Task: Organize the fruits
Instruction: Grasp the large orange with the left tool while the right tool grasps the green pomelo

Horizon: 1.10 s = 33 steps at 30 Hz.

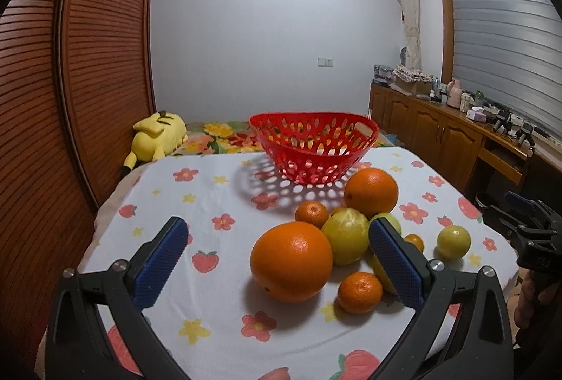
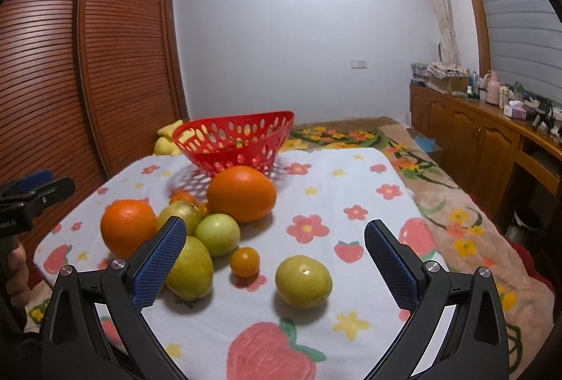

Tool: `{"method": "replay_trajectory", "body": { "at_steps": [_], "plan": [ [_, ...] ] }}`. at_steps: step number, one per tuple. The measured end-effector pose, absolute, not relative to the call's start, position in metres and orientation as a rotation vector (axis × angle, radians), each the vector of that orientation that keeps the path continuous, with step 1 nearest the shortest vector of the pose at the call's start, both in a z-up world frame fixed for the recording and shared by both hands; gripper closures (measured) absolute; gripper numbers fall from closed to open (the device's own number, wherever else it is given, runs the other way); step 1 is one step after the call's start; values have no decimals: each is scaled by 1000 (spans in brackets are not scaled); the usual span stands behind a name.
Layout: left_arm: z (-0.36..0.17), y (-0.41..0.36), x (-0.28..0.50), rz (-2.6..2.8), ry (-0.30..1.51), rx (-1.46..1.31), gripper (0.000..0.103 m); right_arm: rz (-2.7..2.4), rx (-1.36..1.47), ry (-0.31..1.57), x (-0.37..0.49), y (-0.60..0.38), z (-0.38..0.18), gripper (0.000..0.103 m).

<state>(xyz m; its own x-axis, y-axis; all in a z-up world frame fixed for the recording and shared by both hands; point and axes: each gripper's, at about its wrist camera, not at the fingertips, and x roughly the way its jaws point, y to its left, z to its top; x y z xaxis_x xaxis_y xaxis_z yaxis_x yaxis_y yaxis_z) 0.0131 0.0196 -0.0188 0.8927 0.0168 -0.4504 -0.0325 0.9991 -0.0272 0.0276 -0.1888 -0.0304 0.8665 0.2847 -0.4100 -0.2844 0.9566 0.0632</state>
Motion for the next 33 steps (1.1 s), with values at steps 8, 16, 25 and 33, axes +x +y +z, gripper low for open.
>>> {"method": "replay_trajectory", "body": {
  "at_steps": [8,16,25,33],
  "plan": [
    [-32,23,32,20,500,-31,0,288,-5,479,39,-199,-44,0],
    [-47,26,58,7,532,-37,0,297,-9,540,51,-207,-57,1],
    [-66,31,73,-55,635,-37,0,333,-28,602,65,-204,-75,10],
    [-72,26,76,-126,682,-55,0,366,-7,664,76,-205,-86,23]
  ]
}}
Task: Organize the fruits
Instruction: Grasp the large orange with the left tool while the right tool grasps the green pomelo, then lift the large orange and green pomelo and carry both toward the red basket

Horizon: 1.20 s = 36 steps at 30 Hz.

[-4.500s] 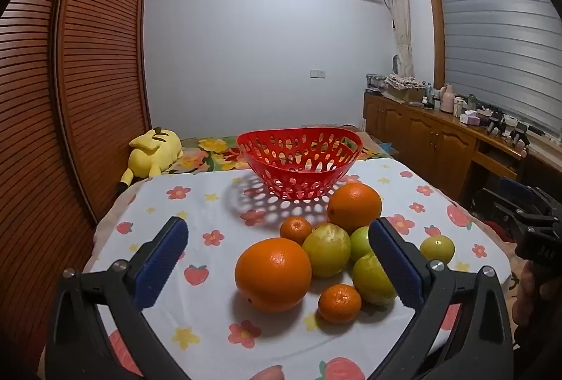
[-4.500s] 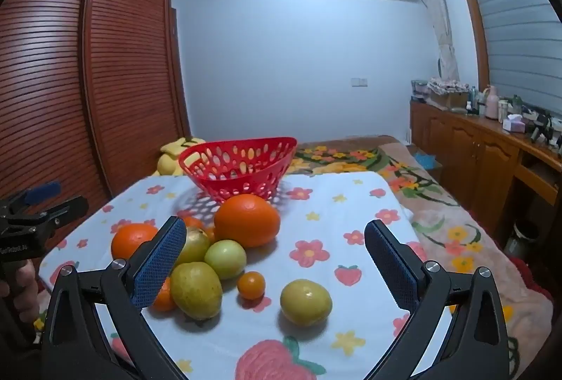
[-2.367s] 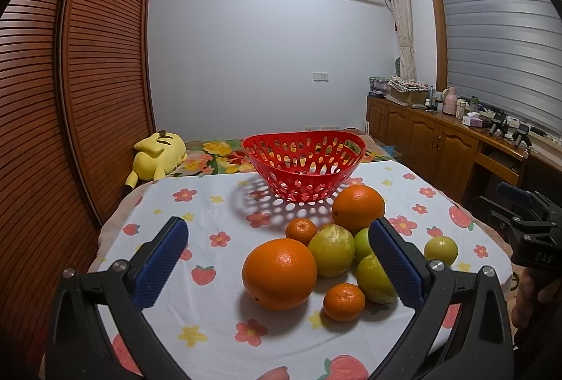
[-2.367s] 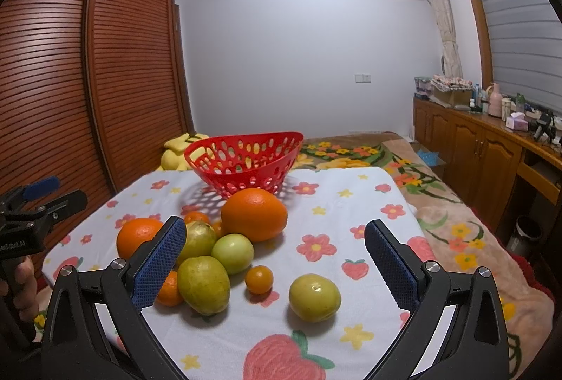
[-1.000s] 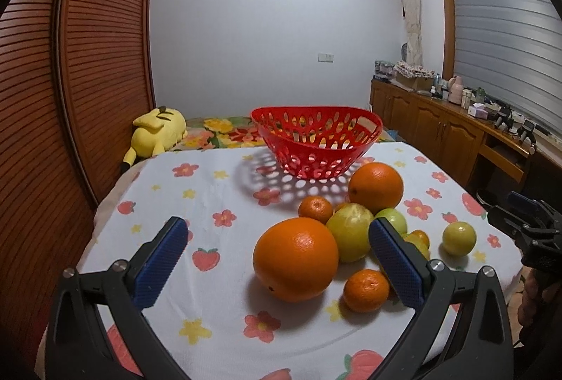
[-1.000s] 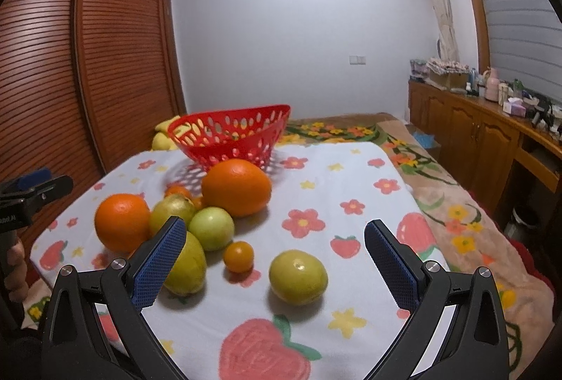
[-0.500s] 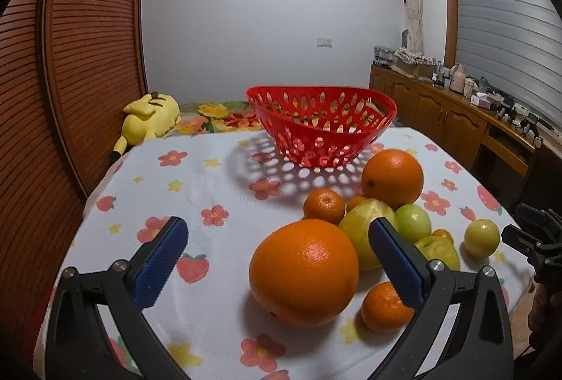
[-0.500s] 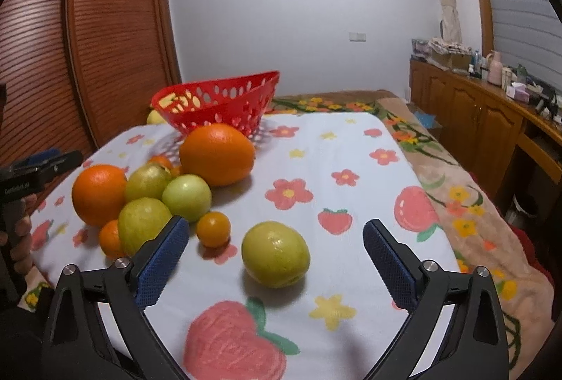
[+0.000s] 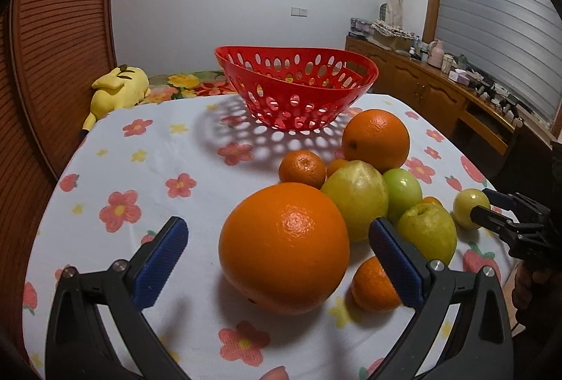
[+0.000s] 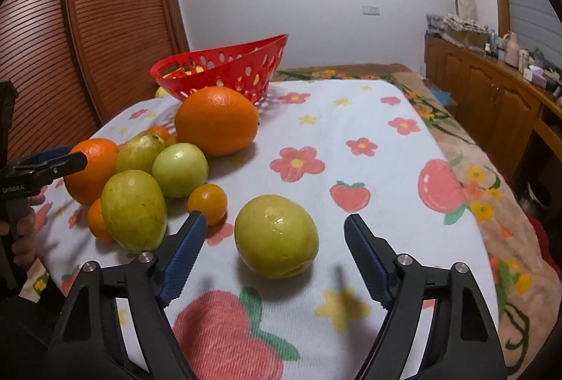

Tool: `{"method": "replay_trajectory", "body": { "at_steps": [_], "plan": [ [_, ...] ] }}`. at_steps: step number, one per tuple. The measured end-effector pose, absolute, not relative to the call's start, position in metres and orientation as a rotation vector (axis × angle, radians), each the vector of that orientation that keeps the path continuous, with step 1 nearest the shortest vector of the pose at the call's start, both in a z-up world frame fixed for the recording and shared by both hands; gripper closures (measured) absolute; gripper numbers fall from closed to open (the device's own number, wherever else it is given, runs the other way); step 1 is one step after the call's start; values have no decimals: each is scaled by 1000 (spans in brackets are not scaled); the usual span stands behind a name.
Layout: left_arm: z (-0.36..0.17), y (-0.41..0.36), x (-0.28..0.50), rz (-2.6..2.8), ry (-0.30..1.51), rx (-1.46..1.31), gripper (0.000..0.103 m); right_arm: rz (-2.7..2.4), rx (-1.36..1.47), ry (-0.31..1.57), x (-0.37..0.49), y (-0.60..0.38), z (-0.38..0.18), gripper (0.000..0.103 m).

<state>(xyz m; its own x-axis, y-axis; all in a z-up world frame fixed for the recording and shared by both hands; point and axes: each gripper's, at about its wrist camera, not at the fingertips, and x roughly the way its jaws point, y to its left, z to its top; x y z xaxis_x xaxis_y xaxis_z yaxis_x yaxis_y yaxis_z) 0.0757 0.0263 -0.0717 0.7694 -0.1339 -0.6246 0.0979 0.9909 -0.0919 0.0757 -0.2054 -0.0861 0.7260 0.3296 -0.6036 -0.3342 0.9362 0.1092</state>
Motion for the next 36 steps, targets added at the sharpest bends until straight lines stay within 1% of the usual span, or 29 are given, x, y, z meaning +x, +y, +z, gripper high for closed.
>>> {"method": "replay_trajectory", "body": {
  "at_steps": [5,9,21,23,24,27,28,36],
  "plan": [
    [-75,29,80,-132,712,-60,2,379,-10,689,81,-202,-92,28],
    [-77,28,83,-154,726,-62,6,392,-13,710,83,-200,-96,33],
    [-93,27,95,-156,791,-62,6,395,-31,727,88,-199,-102,49],
    [-94,27,95,-163,794,-69,6,396,-30,726,88,-200,-103,50],
    [-94,27,95,-167,794,-71,8,398,-29,727,88,-200,-103,50],
    [-94,28,95,-180,793,-79,17,400,-29,726,88,-200,-103,50],
    [-94,29,95,-188,789,-86,19,399,-27,726,88,-201,-103,50],
    [-94,29,92,-183,777,-98,21,407,-28,734,89,-199,-105,50]
  ]
}}
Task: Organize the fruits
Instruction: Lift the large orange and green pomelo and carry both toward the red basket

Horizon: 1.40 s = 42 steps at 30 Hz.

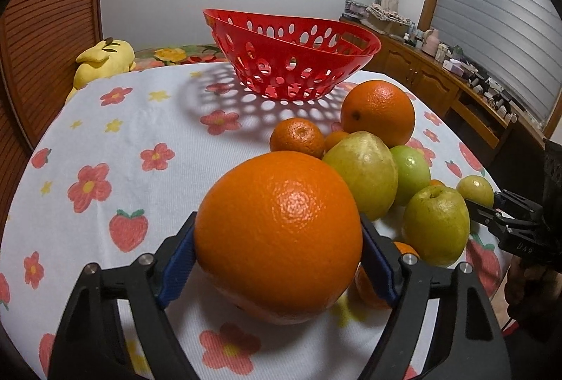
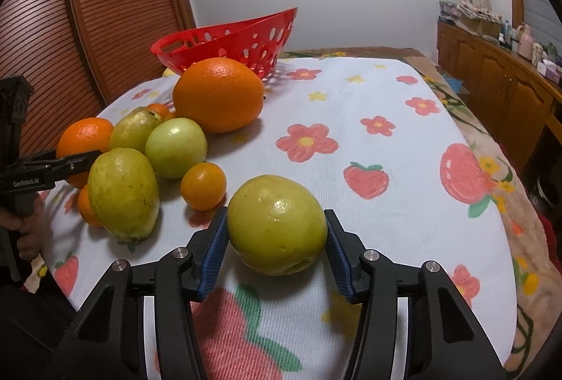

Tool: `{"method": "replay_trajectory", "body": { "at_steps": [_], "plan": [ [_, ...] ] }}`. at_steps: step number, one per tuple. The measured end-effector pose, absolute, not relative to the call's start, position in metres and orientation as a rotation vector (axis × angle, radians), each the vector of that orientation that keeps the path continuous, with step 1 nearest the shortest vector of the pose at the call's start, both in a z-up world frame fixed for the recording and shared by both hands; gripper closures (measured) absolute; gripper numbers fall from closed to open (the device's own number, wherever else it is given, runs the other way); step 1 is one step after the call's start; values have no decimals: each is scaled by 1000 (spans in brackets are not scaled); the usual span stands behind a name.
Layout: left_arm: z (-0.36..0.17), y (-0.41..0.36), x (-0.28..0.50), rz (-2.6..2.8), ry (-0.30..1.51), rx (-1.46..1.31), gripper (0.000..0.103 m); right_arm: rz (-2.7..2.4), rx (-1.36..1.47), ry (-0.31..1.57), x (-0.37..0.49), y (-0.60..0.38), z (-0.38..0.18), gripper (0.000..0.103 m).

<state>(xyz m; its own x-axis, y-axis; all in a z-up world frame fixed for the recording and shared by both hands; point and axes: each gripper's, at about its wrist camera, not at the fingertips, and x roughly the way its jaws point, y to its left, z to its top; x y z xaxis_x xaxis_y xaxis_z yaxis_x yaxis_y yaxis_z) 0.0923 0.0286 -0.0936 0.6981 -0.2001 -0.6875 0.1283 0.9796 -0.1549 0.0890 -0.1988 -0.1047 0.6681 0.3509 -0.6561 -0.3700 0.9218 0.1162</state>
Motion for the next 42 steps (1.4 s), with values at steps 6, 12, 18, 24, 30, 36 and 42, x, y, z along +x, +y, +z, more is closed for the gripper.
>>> {"method": "replay_trajectory", "body": {
  "at_steps": [6,12,18,24,30,36,42],
  "plan": [
    [-91,34,90,-174,766,-119,21,408,-38,728,90,-198,-103,50],
    [-79,37,84,-175,728,-132,21,421,-47,713,91,-197,-93,50],
    [-63,38,81,-184,690,-135,21,442,-63,680,92,-193,-77,50],
    [-48,39,79,-191,655,-131,21,463,-78,649,95,-186,-61,50],
    [-34,38,82,-202,626,-126,21,483,-104,619,99,-177,-43,50],
    [-20,38,96,-215,598,-108,21,514,-143,586,110,-164,-23,50],
    [-9,42,115,-228,585,-97,21,550,-192,586,135,-146,-10,50]
  ]
}}
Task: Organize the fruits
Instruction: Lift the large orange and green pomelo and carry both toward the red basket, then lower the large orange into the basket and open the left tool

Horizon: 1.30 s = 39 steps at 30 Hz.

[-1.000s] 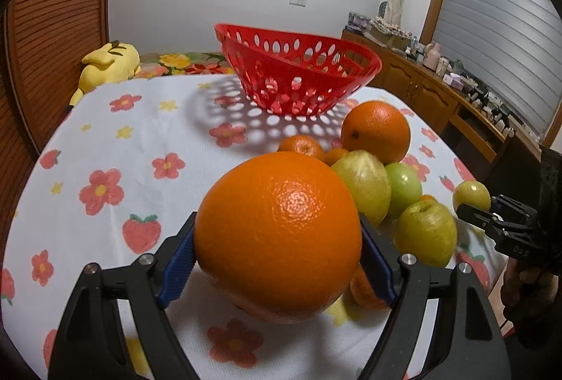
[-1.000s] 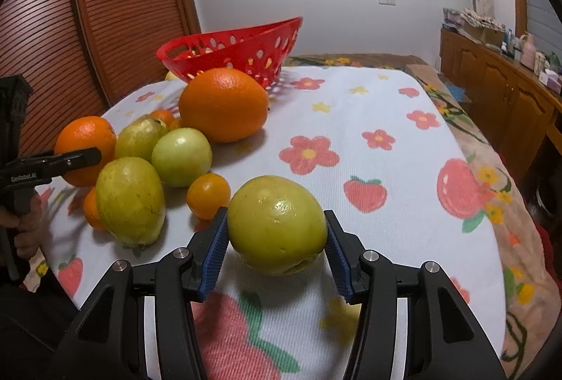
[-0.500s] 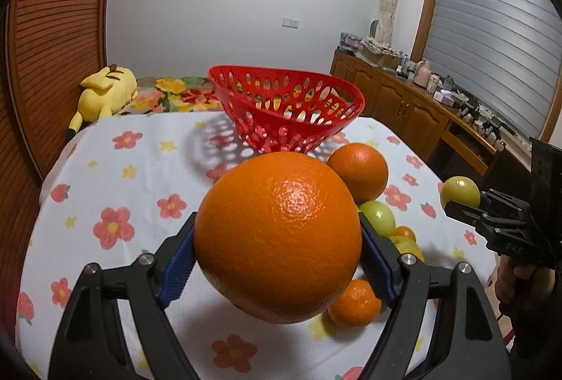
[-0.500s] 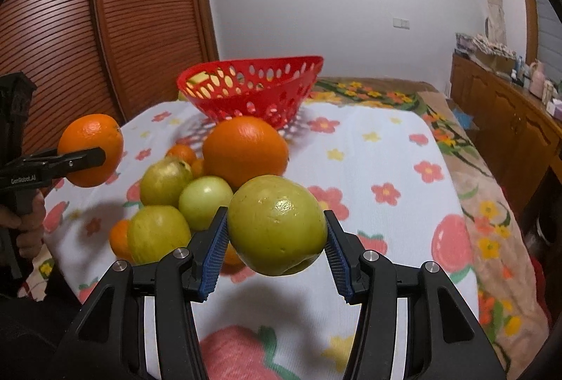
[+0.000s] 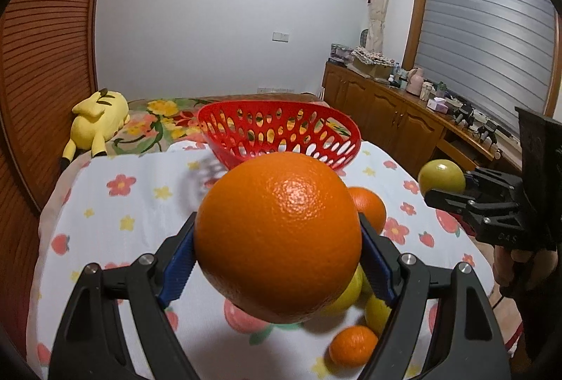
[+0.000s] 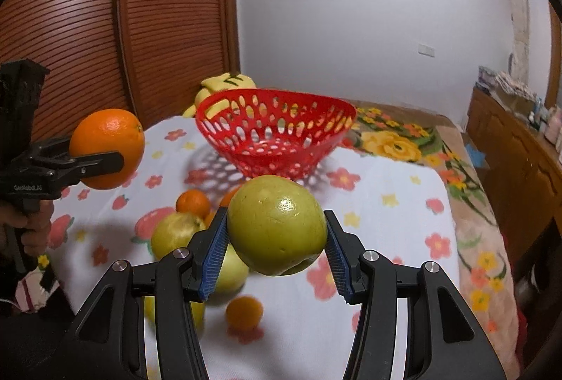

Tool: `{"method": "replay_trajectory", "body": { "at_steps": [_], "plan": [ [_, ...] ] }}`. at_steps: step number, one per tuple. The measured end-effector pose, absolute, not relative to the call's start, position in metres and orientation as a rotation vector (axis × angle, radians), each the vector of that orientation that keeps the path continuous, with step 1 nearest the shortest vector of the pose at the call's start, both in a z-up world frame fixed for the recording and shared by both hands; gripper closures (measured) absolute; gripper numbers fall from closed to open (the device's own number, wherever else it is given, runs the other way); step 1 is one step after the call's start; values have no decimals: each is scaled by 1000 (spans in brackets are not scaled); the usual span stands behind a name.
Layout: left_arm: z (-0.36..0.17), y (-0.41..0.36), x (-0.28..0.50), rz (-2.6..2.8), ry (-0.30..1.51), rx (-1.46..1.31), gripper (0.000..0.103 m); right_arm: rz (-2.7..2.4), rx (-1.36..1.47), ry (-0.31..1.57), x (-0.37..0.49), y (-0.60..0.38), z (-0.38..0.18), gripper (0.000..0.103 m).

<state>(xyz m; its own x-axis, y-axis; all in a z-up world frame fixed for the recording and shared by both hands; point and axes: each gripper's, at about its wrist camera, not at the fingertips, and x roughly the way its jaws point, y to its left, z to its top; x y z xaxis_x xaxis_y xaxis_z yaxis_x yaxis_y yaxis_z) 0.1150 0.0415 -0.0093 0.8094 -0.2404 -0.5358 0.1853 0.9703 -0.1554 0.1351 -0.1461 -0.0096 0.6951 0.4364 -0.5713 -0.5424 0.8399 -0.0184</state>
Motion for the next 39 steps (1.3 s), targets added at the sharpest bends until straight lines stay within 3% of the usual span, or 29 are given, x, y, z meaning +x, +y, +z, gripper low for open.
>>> {"method": "replay_trajectory", "body": {
  "at_steps": [14,39],
  "plan": [
    [4,44,165,-239,593,-83,21,607,-274,621,206,-112,11,50],
    [-2,48,225,-254,642,-79,21,689,-438,876,302,-66,-34,50]
  ]
}}
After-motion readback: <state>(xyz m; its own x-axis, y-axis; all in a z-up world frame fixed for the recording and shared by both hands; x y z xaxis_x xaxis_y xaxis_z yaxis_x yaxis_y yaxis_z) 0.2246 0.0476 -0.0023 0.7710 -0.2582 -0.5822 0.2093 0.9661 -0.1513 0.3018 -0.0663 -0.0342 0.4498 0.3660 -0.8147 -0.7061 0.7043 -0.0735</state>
